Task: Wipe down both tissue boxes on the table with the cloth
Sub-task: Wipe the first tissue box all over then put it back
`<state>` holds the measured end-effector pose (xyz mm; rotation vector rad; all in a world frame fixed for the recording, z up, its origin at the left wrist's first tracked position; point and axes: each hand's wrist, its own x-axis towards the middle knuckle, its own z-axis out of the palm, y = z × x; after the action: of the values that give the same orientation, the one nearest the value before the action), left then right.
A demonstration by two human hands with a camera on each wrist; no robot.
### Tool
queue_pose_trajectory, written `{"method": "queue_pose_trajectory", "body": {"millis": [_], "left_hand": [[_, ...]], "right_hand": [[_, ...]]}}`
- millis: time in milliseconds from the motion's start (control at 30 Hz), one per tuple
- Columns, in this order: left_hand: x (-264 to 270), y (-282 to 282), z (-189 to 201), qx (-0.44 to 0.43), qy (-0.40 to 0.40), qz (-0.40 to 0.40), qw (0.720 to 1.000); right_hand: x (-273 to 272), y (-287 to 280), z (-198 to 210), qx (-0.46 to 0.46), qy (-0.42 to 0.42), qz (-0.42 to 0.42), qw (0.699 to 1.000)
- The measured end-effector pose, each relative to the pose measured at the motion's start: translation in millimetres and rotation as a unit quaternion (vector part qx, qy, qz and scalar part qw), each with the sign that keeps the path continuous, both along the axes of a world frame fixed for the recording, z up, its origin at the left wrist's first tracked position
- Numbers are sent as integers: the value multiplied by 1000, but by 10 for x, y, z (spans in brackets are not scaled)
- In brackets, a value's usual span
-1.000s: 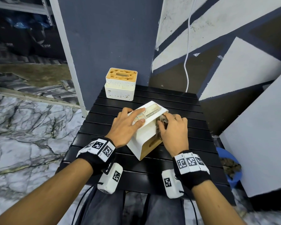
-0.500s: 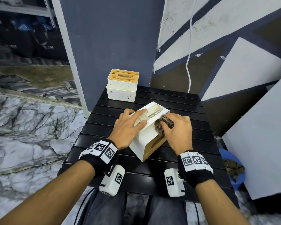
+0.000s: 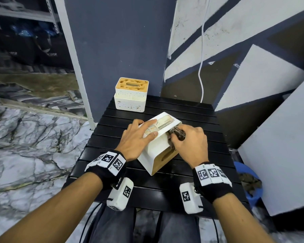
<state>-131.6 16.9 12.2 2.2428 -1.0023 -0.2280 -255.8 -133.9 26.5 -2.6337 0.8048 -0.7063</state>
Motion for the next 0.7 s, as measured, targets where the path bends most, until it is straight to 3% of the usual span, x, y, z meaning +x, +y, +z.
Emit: {"method": "queue_pose_trajectory", "body": {"millis": [267,433,600,700], "left_hand": [[-79,4,24,-9,-20,19,1000],[-60,6,7,-20,-19,22,999],[136,106,-12,-103,112,63,986],[225,188,-111,-154,207,80,963]], "right_hand": [[10,128,-18,45,-13,87,995],[-158,11,96,142,-58,91,984],[-376,-99,187,203,-159,62,964],[-385,-79,180,183,-155,83,967]]}}
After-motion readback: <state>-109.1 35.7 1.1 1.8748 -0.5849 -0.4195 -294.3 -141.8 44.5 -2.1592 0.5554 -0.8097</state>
